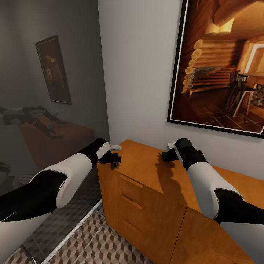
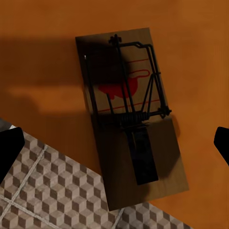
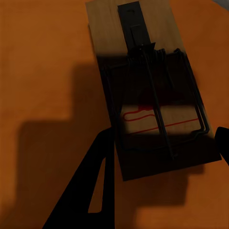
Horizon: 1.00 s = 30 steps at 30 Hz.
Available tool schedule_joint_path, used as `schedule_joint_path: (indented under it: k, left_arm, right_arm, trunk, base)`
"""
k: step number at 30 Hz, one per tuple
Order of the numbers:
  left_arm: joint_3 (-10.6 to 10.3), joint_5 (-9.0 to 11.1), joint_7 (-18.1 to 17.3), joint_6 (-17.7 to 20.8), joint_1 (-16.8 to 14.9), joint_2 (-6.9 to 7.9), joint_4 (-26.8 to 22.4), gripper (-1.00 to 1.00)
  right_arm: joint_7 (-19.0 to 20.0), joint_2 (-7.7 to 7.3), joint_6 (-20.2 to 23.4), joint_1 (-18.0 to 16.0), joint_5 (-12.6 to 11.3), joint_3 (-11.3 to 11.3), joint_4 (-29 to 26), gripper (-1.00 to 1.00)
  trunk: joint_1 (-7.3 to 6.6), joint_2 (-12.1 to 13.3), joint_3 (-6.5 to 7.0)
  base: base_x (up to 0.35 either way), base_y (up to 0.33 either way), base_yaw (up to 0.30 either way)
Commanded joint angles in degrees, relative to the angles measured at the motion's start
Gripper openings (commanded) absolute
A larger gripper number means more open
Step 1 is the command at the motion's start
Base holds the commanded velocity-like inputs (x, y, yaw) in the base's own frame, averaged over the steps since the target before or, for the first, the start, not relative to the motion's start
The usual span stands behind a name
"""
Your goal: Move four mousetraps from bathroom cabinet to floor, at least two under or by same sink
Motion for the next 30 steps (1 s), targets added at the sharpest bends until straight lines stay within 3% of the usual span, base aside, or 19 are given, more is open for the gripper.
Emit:
schedule_joint_path:
  k: [1,30]
  left_arm:
    - [-0.38,0.62,0.37,0.22,-0.03,0.01,-0.09,1.0]
    - [-0.38,0.62,0.37,0.22,-0.03,-0.05,-0.2,1.0]
  right_arm:
    - [0.34,0.08,0.17,-0.04,0.53,-0.44,-0.08,-1.0]
    - [0.34,0.08,0.17,-0.04,0.53,-0.44,-0.08,-1.0]
  trunk:
    - [0.0,-0.04,-0.06]
    - [0.0,-0.04,-0.06]
  base:
    - [0.0,0.0,0.0]
    - [0.0,0.0,0.0]
